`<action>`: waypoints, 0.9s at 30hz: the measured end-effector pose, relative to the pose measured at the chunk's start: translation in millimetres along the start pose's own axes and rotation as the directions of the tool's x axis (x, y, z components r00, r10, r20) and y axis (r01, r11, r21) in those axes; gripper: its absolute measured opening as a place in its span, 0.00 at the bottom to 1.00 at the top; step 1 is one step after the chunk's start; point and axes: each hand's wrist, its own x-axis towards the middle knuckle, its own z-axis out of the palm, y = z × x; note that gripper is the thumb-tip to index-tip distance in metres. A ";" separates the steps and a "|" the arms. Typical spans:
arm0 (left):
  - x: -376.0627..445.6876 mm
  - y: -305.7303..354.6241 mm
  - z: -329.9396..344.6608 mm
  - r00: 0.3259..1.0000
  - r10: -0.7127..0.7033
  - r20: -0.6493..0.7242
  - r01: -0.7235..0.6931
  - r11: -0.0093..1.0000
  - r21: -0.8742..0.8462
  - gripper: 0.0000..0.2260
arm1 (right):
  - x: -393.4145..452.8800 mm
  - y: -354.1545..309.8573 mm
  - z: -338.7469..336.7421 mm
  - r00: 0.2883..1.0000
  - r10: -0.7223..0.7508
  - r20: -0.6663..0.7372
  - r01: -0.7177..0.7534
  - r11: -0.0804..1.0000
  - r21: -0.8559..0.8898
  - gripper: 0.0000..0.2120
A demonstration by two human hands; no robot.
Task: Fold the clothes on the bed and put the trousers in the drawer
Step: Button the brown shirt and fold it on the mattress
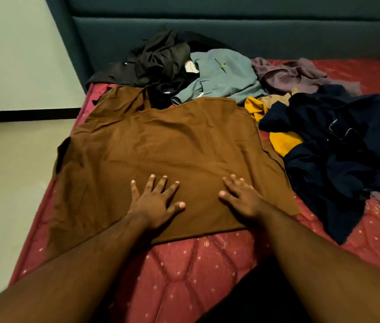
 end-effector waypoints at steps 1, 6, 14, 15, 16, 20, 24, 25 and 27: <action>6.8 2.0 2.5 1.000 -0.002 0.003 0.002 1.000 0.002 0.32 | 8.8 18.5 -6.1 0.995 0.073 -0.070 -0.068 0.994 0.082 0.33; 39.0 20.5 1.6 0.987 -0.042 -0.152 0.048 0.998 0.031 0.30 | 39.9 66.0 -32.6 0.849 0.397 -0.349 -0.312 0.909 0.276 0.30; 130.9 55.0 9.0 0.976 0.036 -0.215 -0.037 0.999 0.002 0.32 | 62.0 93.3 -42.9 0.655 0.476 -0.587 -0.453 0.869 0.200 0.24; 131.3 54.2 14.3 0.974 0.027 -0.224 -0.025 1.000 0.011 0.33 | 62.6 96.3 -40.4 0.643 0.506 -0.574 -0.487 0.850 0.203 0.24; 130.8 52.7 16.1 0.971 0.026 -0.236 -0.024 1.000 0.012 0.33 | 63.7 99.2 -38.7 0.632 0.524 -0.571 -0.512 0.836 0.200 0.22; 129.5 51.3 15.4 0.971 0.015 -0.239 -0.015 1.000 0.003 0.32 | 62.9 105.0 -43.9 0.502 0.546 -0.671 -0.485 0.820 0.304 0.10; 128.1 53.9 15.1 0.979 -0.019 -0.202 0.018 1.000 -0.007 0.32 | 55.5 109.3 -55.9 0.418 0.628 -0.657 -0.477 0.767 0.429 0.11; 128.5 53.8 13.2 0.985 -0.015 -0.174 0.014 1.000 -0.004 0.33 | 53.8 106.1 -57.4 0.437 0.639 -0.633 -0.501 0.757 0.419 0.14; 130.0 54.8 6.1 0.994 -0.012 -0.106 0.012 1.000 -0.001 0.35 | 51.3 95.5 -62.1 0.483 0.618 -0.620 -0.558 0.763 0.326 0.21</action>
